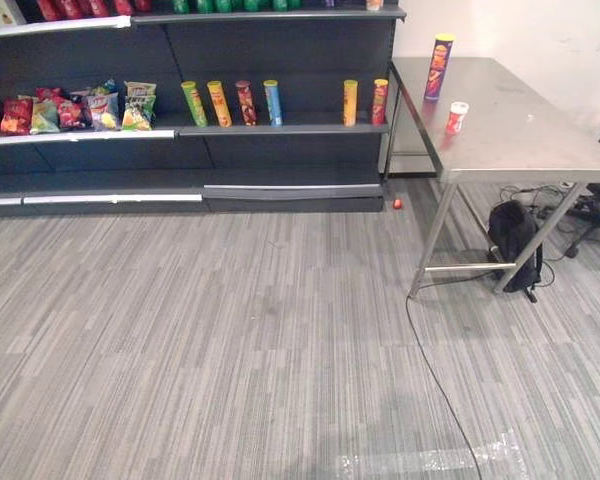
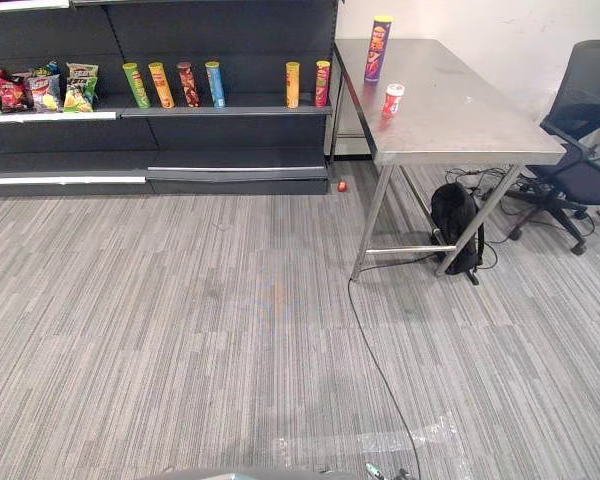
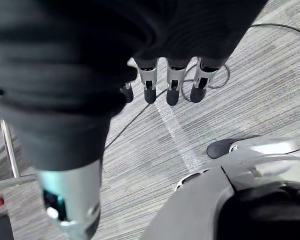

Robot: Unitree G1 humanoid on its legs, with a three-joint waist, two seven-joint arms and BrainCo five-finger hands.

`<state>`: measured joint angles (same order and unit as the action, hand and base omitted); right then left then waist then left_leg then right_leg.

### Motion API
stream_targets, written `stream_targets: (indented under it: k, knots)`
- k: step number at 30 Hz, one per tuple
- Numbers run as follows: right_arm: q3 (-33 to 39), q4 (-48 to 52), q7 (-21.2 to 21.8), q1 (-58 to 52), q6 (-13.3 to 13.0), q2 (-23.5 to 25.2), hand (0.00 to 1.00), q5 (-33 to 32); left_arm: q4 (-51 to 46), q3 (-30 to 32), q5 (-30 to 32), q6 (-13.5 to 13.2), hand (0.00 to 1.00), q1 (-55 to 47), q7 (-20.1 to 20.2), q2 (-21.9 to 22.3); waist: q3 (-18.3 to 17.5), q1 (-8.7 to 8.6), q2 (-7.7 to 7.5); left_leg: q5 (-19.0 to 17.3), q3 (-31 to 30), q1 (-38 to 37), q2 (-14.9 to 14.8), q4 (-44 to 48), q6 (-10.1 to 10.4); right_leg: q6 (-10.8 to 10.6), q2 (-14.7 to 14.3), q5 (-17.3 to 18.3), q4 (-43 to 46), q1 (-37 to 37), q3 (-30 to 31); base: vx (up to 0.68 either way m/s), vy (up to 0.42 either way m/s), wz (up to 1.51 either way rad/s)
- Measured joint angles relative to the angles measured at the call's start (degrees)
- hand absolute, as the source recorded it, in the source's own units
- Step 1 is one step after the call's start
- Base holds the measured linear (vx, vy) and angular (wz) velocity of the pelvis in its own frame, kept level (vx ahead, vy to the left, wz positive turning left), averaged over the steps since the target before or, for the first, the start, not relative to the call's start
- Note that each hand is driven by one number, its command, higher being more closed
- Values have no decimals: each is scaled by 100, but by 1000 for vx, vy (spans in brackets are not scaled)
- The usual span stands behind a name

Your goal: Put the gum and the chips on the shelf.

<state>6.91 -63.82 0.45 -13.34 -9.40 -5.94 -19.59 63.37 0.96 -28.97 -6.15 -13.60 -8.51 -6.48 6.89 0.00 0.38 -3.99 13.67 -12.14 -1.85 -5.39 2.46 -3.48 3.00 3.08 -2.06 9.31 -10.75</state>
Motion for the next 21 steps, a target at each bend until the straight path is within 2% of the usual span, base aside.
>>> stream_targets:
  k: [1,3,4,5,13,19,21]
  knots:
    - [8,1,19,8,138,-4,0,-145,2,0,4,-8,0,-2,-14,2,23,2,-65,0,15,-9,-3,-28,0,1,-3,0,0,5,12,-60,-29,-5]
    - [65,-1,36,9,273,4,0,-319,3,-1,5,-6,0,-2,-27,2,19,1,-29,3,22,-9,-4,-31,-5,1,-5,-1,-1,2,14,-58,-35,-3]
    - [103,-2,37,7,297,10,0,-337,5,-1,5,-6,0,-2,-29,4,23,1,-67,4,22,-12,-4,-32,-6,1,-5,-2,-1,4,14,-42,-34,-1]
    - [129,-3,36,9,323,17,0,-342,11,-1,4,-6,0,0,-30,4,35,1,-37,4,23,-13,-4,-33,-6,2,-5,-2,-2,6,14,0,0,0]
    - [169,-13,4,41,500,19,0,-338,39,-2,58,-15,0,13,-120,4,51,2,-67,-1,1,-102,-1,-36,2,-17,-14,-18,-109,139,-25,2,-14,1]
    - [171,-14,-34,83,443,20,0,-289,37,-2,95,8,0,36,-179,2,143,2,-76,-1,-26,-173,-1,-31,3,-18,-15,-19,-127,247,-62,-29,-27,3]
    - [166,-10,-293,97,300,47,0,-124,32,-3,174,16,0,44,-240,2,197,-1,-72,-3,-30,-216,-3,-31,5,-19,-14,-17,-122,304,-69,-53,-31,1]
